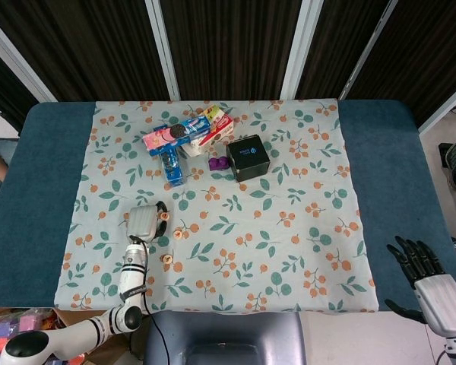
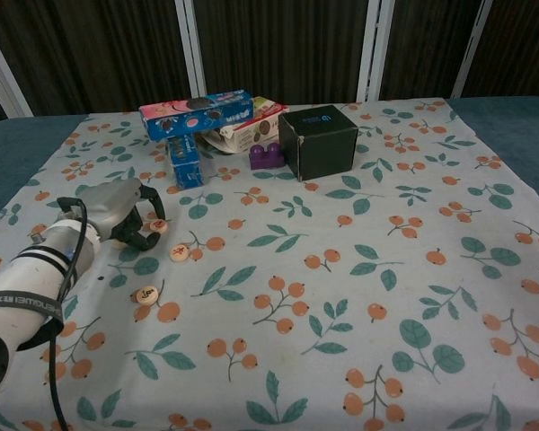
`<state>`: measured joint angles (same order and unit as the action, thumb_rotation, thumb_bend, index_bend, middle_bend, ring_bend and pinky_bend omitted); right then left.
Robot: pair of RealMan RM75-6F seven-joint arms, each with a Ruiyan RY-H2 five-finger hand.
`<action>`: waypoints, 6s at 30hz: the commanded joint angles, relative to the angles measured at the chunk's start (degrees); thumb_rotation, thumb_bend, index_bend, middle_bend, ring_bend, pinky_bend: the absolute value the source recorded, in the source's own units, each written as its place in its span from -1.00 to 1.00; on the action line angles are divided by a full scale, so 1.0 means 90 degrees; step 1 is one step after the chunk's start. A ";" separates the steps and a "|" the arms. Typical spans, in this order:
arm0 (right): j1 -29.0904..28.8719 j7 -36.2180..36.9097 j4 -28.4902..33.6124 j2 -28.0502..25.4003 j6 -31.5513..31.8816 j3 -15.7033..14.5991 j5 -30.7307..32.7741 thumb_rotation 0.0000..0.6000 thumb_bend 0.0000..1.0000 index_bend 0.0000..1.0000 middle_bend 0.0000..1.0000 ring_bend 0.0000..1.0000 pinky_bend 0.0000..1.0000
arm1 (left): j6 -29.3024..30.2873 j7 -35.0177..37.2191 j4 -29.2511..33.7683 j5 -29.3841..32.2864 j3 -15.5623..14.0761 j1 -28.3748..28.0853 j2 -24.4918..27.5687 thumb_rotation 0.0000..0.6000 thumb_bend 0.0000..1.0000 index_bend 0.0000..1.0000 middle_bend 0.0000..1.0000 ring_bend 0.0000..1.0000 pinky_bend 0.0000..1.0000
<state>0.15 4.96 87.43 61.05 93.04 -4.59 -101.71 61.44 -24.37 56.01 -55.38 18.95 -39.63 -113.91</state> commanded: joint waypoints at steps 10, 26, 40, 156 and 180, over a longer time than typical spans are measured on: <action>0.0001 -0.0047 0.0004 0.0013 -0.0017 0.0004 0.0009 1.00 -0.72 -1.00 -1.00 -1.00 -1.00 | 0.0433 0.0179 0.1622 -0.0306 -0.0013 0.0351 0.0934 1.00 -0.16 0.05 1.00 1.00 1.00; -0.0010 -0.0148 0.0031 0.0045 -0.0065 -0.0013 -0.0021 1.00 -0.72 -1.00 -1.00 -1.00 -1.00 | 0.0393 0.0077 0.2330 -0.0161 -0.0486 0.0721 0.1582 1.00 -0.16 0.04 1.00 1.00 1.00; -0.0006 -0.0136 0.0029 0.0045 -0.0055 -0.0009 -0.0014 1.00 -0.72 -1.00 -1.00 -1.00 -1.00 | 0.0330 0.0267 0.1887 -0.0252 -0.0617 0.0746 0.1432 1.00 -0.16 0.00 1.00 1.00 1.00; 0.0005 -0.0070 0.0014 0.0021 -0.0020 -0.0007 -0.0029 1.00 -0.71 -1.00 -1.00 -1.00 -1.00 | 0.0366 0.0538 0.2063 -0.0307 -0.0165 0.0859 0.1462 1.00 -0.16 0.01 1.00 1.00 1.00; 0.0001 -0.0109 0.0034 0.0036 -0.0041 -0.0007 -0.0019 1.00 -0.72 -1.00 -1.00 -1.00 -1.00 | 0.0223 0.0717 0.1747 -0.0296 -0.0415 0.0844 0.1421 1.00 -0.16 -0.11 1.00 1.00 1.00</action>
<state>0.16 3.99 87.74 61.38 92.68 -4.64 -101.87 63.44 -17.92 71.74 -58.04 15.22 -32.02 -101.13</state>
